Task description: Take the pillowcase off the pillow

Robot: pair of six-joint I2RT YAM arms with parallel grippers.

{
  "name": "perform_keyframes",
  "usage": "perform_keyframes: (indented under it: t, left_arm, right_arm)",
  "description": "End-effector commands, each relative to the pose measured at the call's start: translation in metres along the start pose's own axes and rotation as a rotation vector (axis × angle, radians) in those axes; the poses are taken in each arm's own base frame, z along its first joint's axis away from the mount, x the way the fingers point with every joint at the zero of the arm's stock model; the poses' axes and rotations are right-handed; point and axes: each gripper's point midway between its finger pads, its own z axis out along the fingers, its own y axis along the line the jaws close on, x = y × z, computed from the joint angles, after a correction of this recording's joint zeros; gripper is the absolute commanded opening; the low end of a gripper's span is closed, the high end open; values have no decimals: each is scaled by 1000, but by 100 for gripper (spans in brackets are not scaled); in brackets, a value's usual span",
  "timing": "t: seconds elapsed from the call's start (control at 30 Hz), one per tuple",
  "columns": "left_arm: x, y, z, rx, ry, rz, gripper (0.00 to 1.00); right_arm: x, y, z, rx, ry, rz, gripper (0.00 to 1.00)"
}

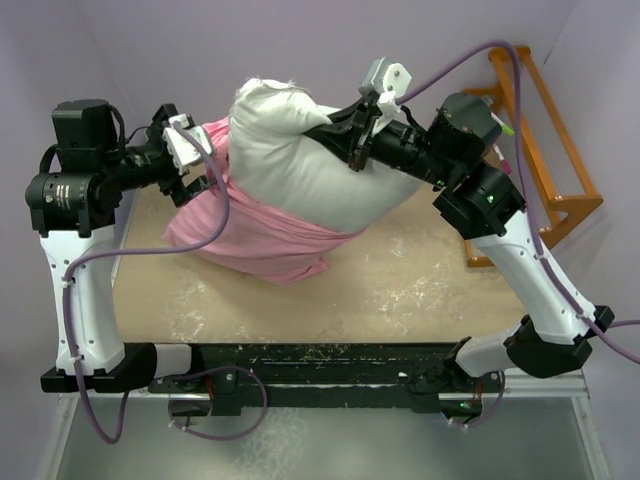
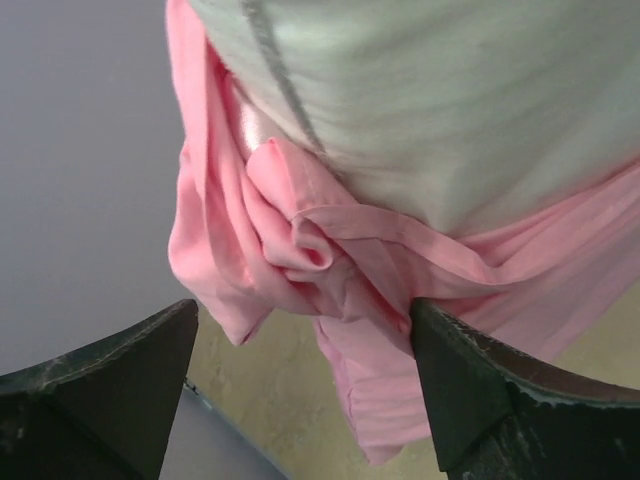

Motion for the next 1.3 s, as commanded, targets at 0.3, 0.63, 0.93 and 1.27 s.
perform_keyframes:
  t: [0.3, 0.63, 0.93, 1.27]
  left_arm:
    - [2, -43, -6, 145, -65, 107, 93]
    - [-96, 18, -53, -169, -278, -29, 99]
    - [-52, -4, -37, -70, -139, 54, 100]
    - [57, -9, 19, 81, 21, -72, 76]
  right_arm:
    - [-72, -14, -21, 60, -216, -99, 0]
    - [-41, -37, -23, 94, -147, -63, 0]
    - [-39, -29, -26, 34, -165, -50, 0]
    - [-50, -12, -32, -78, -205, -26, 0]
